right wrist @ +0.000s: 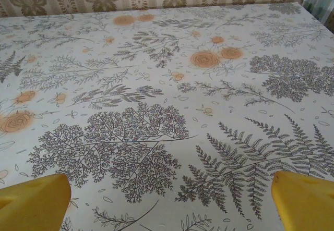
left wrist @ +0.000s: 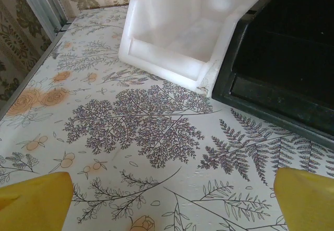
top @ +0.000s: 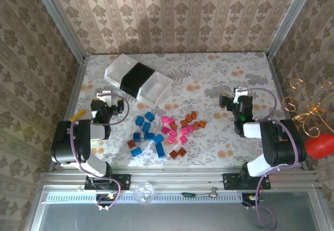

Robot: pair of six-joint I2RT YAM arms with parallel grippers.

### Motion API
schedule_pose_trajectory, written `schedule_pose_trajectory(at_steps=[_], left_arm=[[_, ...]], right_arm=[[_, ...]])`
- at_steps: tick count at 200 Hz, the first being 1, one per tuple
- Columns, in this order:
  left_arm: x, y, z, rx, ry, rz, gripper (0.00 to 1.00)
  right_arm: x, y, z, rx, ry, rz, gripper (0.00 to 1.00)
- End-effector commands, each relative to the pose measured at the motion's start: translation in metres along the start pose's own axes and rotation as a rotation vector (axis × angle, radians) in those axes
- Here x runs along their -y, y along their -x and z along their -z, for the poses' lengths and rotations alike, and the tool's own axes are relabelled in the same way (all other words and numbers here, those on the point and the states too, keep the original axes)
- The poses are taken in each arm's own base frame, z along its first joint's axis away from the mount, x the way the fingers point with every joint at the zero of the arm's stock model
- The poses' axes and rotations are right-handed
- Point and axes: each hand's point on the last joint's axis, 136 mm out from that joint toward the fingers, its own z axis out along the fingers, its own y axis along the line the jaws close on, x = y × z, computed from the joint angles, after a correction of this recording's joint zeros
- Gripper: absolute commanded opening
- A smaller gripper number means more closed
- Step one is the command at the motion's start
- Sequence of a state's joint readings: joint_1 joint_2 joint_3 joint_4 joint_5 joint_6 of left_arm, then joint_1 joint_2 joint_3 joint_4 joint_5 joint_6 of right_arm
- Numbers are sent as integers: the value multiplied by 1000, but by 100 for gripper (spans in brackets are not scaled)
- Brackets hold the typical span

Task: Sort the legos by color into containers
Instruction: Move the container to the top-center of the table.

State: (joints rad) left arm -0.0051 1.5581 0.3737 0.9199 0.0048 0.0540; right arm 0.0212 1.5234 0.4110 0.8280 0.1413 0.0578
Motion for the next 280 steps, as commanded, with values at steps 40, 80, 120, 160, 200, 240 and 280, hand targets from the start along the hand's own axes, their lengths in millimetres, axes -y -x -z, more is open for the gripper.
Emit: schedule_pose_trajectory(at_steps=[40, 80, 120, 160, 200, 240, 280], left_arm=[[2, 9, -3, 21, -12, -16, 100], [2, 9, -2, 20, -14, -15, 100], [3, 9, -3, 20, -14, -15, 100], [2, 9, -2, 21, -14, -16, 100], [3, 9, -2, 20, -14, -16, 100], [2, 9, -3, 21, -14, -14, 100], [1, 17, 8, 55, 26, -35, 100]], right_arm=[[-2, 3, 0, 19, 12, 6, 100], [-2, 2, 1, 17, 12, 6, 100], [-2, 2, 1, 17, 12, 6, 100], [-2, 3, 0, 17, 12, 6, 100], [-2, 3, 1, 19, 12, 6, 100], [-2, 3, 0, 15, 12, 5, 100], [-2, 7, 2, 12, 5, 7, 100]])
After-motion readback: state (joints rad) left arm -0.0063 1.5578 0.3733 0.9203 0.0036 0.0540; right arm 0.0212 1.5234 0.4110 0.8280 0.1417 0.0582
